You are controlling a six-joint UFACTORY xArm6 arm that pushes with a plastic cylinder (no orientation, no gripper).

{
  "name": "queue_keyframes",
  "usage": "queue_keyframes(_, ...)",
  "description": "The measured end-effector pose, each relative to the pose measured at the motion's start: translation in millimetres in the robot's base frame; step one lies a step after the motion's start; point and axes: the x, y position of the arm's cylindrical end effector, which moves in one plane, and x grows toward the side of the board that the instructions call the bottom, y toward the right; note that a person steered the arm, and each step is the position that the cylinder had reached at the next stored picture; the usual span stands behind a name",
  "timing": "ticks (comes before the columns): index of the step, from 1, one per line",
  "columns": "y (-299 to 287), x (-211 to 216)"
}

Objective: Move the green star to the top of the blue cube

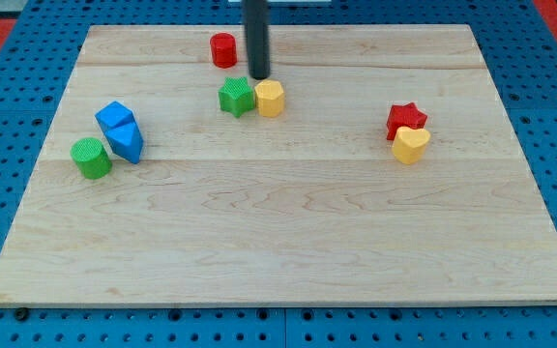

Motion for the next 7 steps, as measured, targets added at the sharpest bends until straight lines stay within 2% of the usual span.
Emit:
queue_keyframes(1, 51.6, 4.6)
queue_keyframes(3, 42.9, 50.3)
queue_keyframes(4, 7.5, 49.5)
queue_keyframes(5, -64.2, 49.5)
queue_keyframes(6, -111.5, 48.4)
queue_keyframes(7, -145.8, 48.4)
